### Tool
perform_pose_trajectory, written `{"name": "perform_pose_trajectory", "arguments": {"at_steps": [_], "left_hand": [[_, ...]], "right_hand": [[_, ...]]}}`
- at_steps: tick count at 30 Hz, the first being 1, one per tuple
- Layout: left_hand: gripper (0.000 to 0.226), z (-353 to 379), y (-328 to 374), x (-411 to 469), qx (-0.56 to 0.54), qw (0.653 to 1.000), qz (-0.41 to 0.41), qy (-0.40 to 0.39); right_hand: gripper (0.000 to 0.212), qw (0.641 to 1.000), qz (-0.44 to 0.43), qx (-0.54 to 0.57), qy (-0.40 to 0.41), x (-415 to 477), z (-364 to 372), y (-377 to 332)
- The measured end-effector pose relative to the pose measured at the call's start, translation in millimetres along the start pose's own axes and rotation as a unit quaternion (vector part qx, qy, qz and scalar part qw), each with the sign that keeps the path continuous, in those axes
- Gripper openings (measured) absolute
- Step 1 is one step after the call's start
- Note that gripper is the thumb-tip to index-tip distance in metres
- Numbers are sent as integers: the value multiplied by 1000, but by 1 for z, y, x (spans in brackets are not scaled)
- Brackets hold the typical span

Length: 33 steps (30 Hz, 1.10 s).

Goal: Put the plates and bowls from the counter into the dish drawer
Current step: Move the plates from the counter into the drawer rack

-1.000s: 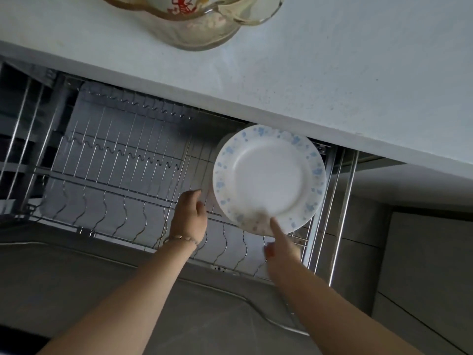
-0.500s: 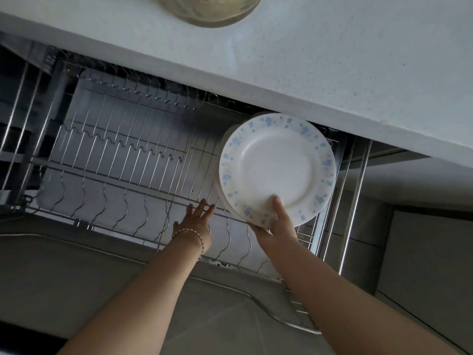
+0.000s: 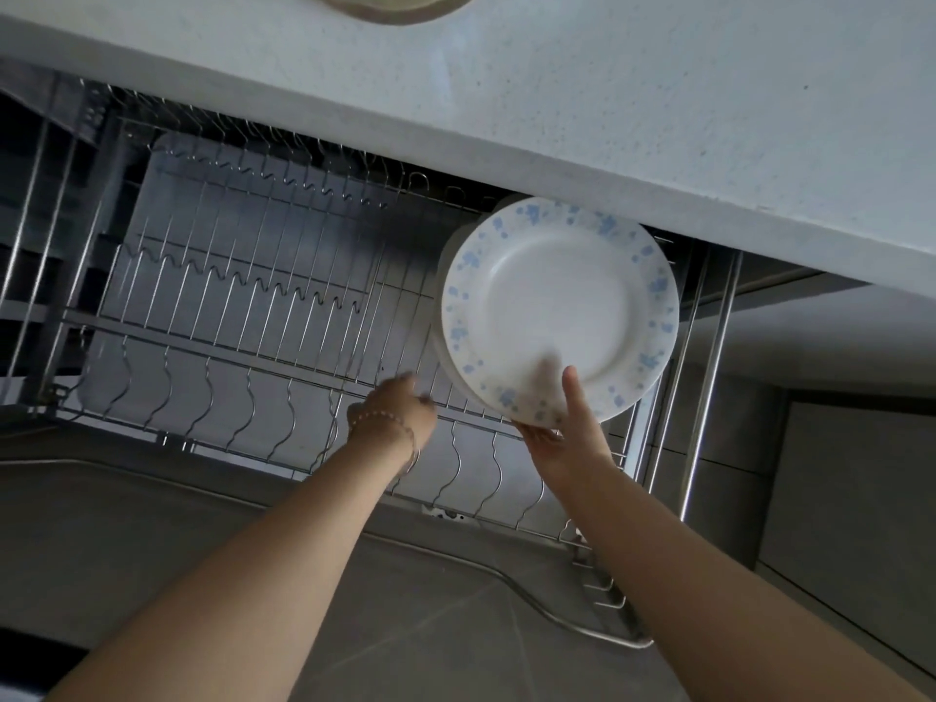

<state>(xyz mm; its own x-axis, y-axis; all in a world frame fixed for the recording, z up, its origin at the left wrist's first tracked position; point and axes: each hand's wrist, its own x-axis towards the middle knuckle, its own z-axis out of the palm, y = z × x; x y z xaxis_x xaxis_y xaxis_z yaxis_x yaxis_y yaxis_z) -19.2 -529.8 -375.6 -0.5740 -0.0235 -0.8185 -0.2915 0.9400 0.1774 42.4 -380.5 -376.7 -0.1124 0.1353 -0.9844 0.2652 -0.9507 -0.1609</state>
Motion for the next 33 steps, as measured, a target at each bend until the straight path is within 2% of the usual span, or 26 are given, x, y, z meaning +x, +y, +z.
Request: {"name": "perform_pose_trajectory", "arguments": {"at_steps": [1, 2, 4, 6, 9, 12, 15, 19, 22, 25, 28, 31, 33], "left_hand": [[46, -9, 12, 2, -115, 992, -12, 50], [51, -17, 23, 4, -216, 973, -26, 72], [60, -26, 44, 10, -372, 927, -48, 23], [63, -28, 61, 12, -448, 893, -33, -28], [80, -25, 71, 20, -396, 918, -6, -8], [61, -23, 73, 26, -349, 937, 5, -1], [56, -30, 75, 12, -333, 943, 7, -10], [61, -47, 75, -12, -234, 972, 2, 13], [47, -69, 81, -48, -114, 993, 13, 23], [27, -90, 96, -91, -16, 995, 95, -12], [22, -114, 127, -140, -20, 989, 142, -26], [28, -141, 169, -179, -50, 979, 197, 5], [28, -158, 202, -197, -83, 972, 217, 24]], "right_hand": [[76, 998, -16, -50, 33, 2, -3, -4], [83, 991, -40, -100, 80, 5, -8, -10], [77, 970, -101, -167, 146, 10, -19, -23], [59, 964, -142, -189, 118, 14, -25, -34], [39, 954, -167, -239, 68, 16, -26, -40], [36, 948, -182, -253, 65, 14, -27, -36], [31, 942, -193, -265, 80, 10, -26, -37], [49, 876, -196, -426, 110, -20, -21, -47], [49, 831, -165, -525, 86, -66, -16, -59], [49, 751, -163, -640, 3, -126, -8, -79], [39, 683, -188, -703, -63, -186, 3, -112], [34, 671, -224, -701, -86, -234, 12, -161], [34, 664, -278, -689, -78, -258, 18, -200]]}}
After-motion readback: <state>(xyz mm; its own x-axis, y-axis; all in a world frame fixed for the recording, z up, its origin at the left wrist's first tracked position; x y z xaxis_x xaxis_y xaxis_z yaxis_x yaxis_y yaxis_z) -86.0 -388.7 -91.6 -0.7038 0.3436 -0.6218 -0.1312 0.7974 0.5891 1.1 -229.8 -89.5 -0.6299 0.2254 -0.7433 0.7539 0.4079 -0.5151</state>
